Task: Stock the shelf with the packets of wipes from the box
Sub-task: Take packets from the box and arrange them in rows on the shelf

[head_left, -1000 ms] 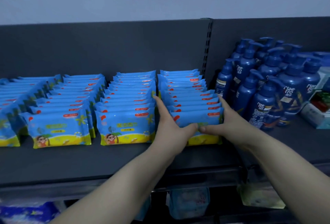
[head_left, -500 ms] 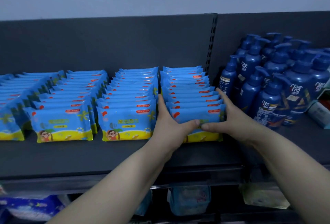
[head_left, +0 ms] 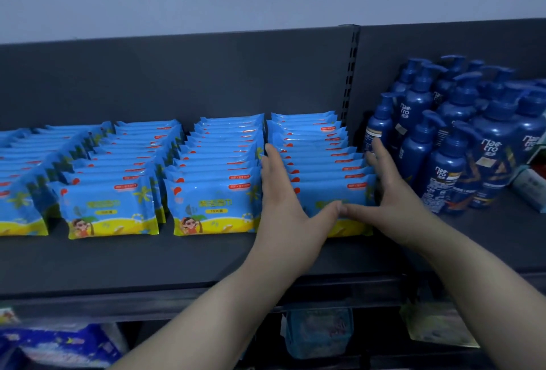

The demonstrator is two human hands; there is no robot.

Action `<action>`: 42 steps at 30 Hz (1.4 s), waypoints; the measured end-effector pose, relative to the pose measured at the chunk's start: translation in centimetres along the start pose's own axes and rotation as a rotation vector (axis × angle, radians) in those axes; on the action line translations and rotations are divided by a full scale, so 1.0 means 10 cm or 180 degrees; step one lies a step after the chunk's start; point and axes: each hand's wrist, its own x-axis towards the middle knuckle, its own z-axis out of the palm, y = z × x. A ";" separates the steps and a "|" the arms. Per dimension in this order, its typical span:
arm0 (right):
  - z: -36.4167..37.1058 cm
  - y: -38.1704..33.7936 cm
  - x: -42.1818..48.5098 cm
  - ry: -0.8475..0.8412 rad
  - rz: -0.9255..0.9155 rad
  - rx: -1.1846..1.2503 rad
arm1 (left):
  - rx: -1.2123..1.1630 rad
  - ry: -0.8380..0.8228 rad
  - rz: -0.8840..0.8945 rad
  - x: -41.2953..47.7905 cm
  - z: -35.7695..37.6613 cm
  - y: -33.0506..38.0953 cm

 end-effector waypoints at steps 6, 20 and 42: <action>-0.08 -0.24 0.24 -0.0245 -0.0004 -0.0386 | 0.0352 -0.0323 -0.0230 0.67 -0.34 0.29; -0.10 -0.21 0.59 -0.0017 0.0812 0.1232 | -0.0702 -0.0161 -0.1568 1.42 -0.22 0.18; -0.07 -0.38 0.75 -0.0160 0.0924 0.1241 | -0.1277 -0.0283 -0.1568 1.45 -0.24 0.10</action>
